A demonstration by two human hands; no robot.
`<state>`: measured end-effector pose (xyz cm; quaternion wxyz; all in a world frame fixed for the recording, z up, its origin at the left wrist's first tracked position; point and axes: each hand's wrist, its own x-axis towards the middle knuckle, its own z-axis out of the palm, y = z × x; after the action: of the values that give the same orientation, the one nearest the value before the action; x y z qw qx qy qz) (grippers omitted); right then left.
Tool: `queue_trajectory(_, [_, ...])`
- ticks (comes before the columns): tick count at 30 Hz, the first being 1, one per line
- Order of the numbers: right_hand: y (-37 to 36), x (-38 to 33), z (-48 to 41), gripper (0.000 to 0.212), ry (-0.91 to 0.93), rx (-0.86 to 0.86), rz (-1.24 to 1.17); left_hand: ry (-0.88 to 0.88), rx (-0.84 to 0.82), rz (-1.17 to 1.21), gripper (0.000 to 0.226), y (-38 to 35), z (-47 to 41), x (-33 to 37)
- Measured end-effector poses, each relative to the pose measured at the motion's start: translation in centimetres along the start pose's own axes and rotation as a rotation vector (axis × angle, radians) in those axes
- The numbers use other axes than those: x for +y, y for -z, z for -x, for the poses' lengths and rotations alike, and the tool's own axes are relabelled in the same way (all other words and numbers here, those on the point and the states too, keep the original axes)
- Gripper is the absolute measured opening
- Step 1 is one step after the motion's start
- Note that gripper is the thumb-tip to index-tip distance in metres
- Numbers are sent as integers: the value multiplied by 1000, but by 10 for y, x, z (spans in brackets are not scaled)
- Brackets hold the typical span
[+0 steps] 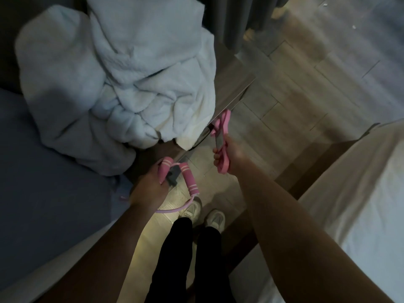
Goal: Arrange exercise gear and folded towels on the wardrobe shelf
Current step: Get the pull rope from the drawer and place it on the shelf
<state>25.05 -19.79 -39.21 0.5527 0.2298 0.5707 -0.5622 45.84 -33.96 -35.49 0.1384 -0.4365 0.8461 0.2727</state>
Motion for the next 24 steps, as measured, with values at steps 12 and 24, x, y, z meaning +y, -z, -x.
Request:
queue_trajectory(12, [41, 24, 149, 52, 15, -161, 75, -242, 177, 10, 39, 45, 102, 42])
queue_trajectory(24, [17, 37, 264, 54, 67, -480, 54, -4, 128, 91, 40, 91, 226, 14])
